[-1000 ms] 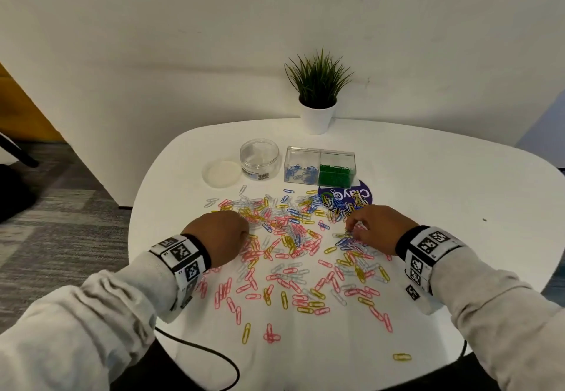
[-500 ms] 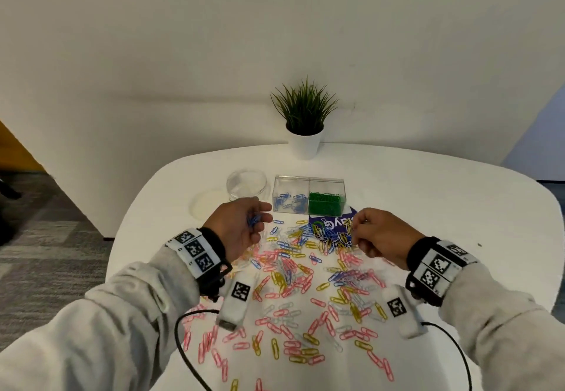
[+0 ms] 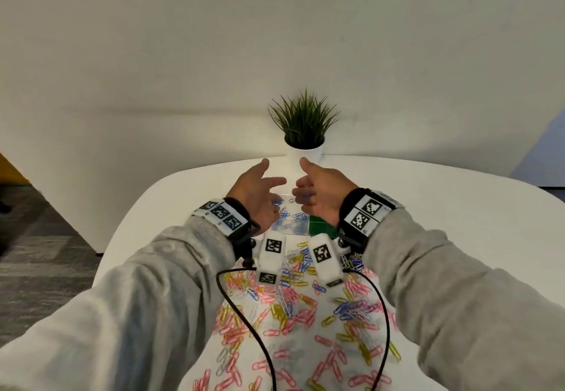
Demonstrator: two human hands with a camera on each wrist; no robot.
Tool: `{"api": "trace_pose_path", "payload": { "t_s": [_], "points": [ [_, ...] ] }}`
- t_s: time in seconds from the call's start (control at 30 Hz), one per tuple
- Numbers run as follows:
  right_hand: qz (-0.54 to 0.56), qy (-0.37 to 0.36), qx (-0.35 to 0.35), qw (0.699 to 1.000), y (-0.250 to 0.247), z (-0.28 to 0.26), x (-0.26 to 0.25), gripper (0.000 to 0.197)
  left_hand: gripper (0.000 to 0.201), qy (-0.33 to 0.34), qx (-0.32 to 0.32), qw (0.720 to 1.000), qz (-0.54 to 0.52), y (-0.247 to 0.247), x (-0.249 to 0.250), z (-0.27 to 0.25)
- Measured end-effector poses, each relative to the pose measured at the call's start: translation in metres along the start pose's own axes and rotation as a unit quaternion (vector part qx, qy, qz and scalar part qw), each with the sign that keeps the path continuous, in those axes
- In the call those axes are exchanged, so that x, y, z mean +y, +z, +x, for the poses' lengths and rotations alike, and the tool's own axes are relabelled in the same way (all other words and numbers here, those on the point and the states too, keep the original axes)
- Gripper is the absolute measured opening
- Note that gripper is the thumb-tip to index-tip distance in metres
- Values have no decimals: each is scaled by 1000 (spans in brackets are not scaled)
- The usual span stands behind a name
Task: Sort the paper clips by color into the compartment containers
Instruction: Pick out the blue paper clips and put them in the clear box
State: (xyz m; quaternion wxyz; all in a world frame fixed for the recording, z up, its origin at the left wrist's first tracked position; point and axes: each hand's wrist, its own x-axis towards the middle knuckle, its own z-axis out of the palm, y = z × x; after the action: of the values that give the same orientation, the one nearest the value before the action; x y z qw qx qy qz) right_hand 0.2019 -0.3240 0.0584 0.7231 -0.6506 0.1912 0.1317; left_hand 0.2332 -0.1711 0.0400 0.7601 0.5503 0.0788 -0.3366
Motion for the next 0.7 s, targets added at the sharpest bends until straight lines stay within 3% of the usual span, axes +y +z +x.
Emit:
{"api": "trace_pose_path", "payload": {
  "t_s": [0.2,0.3,0.37,0.4,0.47,0.53,0.57,0.63,0.7],
  "points": [
    [-22,1,-14,1000,-4,3,5,59,53,24,49,999,3,5,-2,1],
    [-27,-27,-6,999,-12,-4,7,41,45,47,53,997,2,12,-3,-3],
    [-138,-76,27,987,-23,-13,10,28,43,61,41,997,3,17,-4,-7],
    [-241,-108,39,964,-30,-19,12,22,42,64,30,997,10,17,-4,-10],
    [-470,-149,36,869,-50,-32,22,16,38,78,21,996,44,14,-5,-12],
    [-628,-126,8,768,-71,-40,35,15,38,120,31,989,84,10,-8,-12],
    [-669,-105,4,736,-83,-44,43,19,36,142,35,983,115,9,-10,-13],
    [-698,-71,9,712,-103,-50,55,23,27,165,33,958,231,9,-16,-20],
    [-698,-58,7,714,-116,-57,66,21,20,173,-7,893,415,7,-32,-29]
  ]
}}
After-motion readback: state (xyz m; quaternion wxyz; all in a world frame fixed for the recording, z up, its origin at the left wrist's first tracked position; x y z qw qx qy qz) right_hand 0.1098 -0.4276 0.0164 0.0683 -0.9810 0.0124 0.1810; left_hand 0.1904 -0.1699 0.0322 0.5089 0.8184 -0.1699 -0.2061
